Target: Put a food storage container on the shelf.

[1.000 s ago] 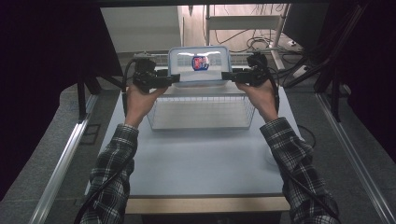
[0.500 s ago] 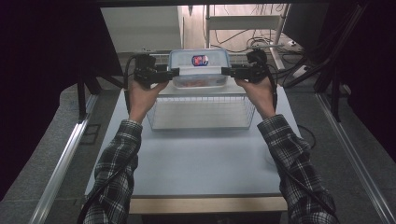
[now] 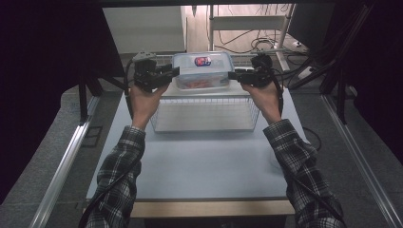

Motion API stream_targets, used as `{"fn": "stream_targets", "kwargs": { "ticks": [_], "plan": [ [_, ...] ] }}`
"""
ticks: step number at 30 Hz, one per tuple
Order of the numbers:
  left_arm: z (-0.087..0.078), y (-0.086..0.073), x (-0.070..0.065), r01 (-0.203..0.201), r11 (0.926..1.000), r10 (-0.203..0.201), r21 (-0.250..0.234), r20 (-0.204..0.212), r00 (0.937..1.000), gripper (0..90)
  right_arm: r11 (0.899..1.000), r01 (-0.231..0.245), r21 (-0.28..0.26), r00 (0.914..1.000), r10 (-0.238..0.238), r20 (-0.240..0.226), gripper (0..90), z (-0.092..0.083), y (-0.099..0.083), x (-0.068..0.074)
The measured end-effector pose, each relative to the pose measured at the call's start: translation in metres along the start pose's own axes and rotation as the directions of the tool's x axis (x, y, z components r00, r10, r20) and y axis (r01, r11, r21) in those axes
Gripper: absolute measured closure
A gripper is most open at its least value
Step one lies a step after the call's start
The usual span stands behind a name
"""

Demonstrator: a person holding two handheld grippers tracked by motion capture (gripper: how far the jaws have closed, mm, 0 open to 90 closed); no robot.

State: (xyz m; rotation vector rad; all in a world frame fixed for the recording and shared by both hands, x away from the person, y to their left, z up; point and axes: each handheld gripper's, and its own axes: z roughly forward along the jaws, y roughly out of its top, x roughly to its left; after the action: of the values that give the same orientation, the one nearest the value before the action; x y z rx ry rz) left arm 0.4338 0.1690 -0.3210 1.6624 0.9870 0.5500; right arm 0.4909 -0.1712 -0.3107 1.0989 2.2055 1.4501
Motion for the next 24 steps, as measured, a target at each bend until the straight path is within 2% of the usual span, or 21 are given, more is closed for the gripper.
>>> {"fn": "stream_targets", "kwargs": {
  "ticks": [3, 5, 6, 8, 9, 12, 19, 20, 22, 24],
  "plan": [
    [0.001, -0.013, -0.001, -0.01, 0.9991, 0.01, 0.04, 0.022, 0.9997, 79.4, 1.0, 0.023, 0.011, 0.9997, -0.023, 0.008, 72.7, 0.0, -0.007, 0.003],
    [0.002, -0.016, 0.0, -0.009, 0.9989, 0.007, 0.047, 0.036, 0.9993, 82.7, 0.999, 0.034, 0.013, 0.9994, -0.034, -0.001, 75.3, 0.0, -0.009, 0.005],
    [0.006, -0.02, 0.002, -0.01, 0.9964, 0.007, 0.084, 0.044, 0.999, 83.0, 0.999, 0.037, 0.017, 0.9993, -0.037, -0.005, 75.4, -0.001, -0.009, 0.006],
    [0.008, -0.021, 0.002, -0.019, 0.9957, 0.016, 0.09, 0.04, 0.9991, 83.6, 0.998, 0.053, 0.023, 0.9986, -0.053, -0.006, 75.5, 0.0, -0.01, 0.009],
    [0.012, -0.023, 0.005, -0.009, 0.994, 0.005, 0.109, 0.031, 0.9995, 82.4, 0.998, 0.058, 0.025, 0.9983, -0.057, -0.006, 75.5, 0.0, -0.01, 0.01],
    [0.017, -0.023, 0.008, 0.005, 0.9924, -0.009, 0.123, 0.032, 0.9994, 81.9, 0.997, 0.065, 0.029, 0.9978, -0.065, -0.009, 75.4, 0.001, -0.011, 0.013],
    [0.012, -0.027, 0.004, -0.002, 0.9922, -0.006, 0.124, 0.065, 0.9979, 79.0, 0.997, 0.072, 0.024, 0.9971, -0.071, -0.029, 73.5, 0.0, -0.018, 0.015],
    [0.009, -0.032, 0.001, -0.008, 0.9913, -0.004, 0.131, 0.093, 0.9957, 75.5, 0.997, 0.071, 0.02, 0.9965, -0.07, -0.045, 70.4, -0.003, -0.023, 0.017],
    [0.007, -0.035, -0.002, -0.011, 0.9915, -0.003, 0.129, 0.104, 0.9945, 72.8, 0.997, 0.08, 0.021, 0.9958, -0.079, -0.047, 67.9, -0.004, -0.026, 0.018],
    [0.001, -0.045, -0.008, -0.02, 0.9919, 0.004, 0.125, 0.124, 0.9923, 64.2, 0.994, 0.105, 0.021, 0.9935, -0.104, -0.047, 61.4, -0.008, -0.035, 0.023]
  ]
}}
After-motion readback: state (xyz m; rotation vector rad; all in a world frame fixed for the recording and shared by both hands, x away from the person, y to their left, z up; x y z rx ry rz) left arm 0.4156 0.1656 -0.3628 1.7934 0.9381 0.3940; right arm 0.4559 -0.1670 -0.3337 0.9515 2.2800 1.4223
